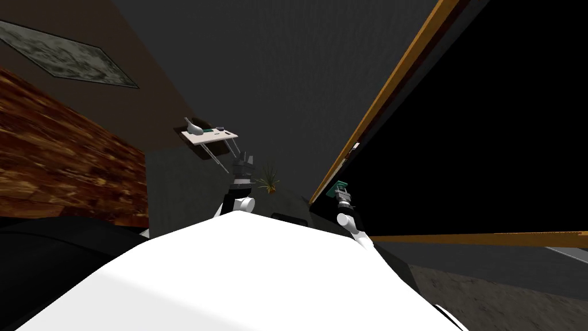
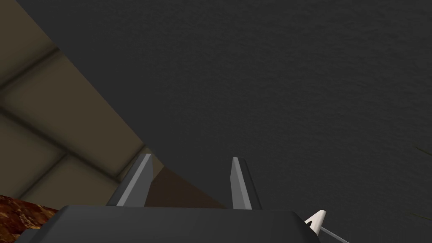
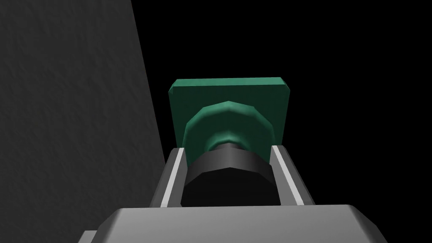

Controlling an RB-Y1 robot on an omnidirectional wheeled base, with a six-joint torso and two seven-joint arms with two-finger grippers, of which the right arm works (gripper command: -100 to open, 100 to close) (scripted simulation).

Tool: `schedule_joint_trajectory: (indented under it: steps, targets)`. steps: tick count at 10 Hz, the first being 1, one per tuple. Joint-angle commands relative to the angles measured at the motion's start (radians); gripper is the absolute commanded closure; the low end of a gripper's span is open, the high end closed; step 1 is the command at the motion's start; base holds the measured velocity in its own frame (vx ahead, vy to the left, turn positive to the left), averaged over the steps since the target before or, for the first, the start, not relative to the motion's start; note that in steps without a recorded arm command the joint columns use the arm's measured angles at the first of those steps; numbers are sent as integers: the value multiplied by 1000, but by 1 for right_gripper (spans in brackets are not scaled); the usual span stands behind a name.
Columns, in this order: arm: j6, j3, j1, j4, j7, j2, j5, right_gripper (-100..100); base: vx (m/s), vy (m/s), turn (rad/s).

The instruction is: Pull the door open

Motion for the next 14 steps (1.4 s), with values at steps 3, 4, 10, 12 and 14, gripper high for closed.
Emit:
schedule_joint_trajectory:
  steps: [3, 4, 10, 12, 14]
  targets:
    - [-4, 20, 11, -17, -19, -20, 3, 100, -185, -24, 64]
    - [-11, 40, 20, -24, -38, -36, 7, 100, -154, -42, 127]
    - [-52, 107, 43, -57, -109, -107, 27, 100, -262, -87, 167]
    - [-51, 110, 44, -55, -110, -109, 28, 100, -183, -52, 71]
    - [-66, 136, 51, -61, -137, -131, 37, 100, -237, -71, 170]
